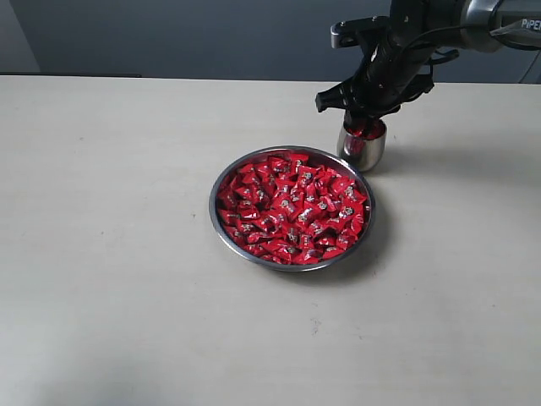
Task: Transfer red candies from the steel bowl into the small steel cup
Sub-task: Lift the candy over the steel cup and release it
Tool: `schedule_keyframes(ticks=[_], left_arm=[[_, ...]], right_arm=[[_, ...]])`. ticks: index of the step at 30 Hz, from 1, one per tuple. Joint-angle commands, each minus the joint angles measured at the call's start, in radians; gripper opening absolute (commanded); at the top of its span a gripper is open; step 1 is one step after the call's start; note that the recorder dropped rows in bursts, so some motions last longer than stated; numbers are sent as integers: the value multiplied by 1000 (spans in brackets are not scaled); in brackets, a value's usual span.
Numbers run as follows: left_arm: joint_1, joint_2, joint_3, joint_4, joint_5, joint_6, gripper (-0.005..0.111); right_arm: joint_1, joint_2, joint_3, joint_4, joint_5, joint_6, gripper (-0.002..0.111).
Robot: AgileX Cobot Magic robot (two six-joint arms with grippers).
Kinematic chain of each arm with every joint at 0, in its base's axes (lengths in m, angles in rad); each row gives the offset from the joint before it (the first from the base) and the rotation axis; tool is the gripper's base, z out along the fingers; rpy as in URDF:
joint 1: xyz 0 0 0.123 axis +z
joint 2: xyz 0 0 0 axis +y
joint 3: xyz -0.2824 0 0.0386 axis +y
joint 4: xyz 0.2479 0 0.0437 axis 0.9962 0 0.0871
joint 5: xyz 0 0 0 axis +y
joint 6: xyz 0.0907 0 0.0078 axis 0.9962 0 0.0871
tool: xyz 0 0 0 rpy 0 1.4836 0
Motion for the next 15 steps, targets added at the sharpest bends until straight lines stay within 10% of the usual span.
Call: schedule_keyframes(ticks=[1,15], left_arm=[[0,-5,2,2,-8,-2,0],[0,-5,2,2,-8,-2,0]], right_arm=[[-3,-24,-1,-10,6,-8,30],[-3,-67,-1,-31,26,-8,30]])
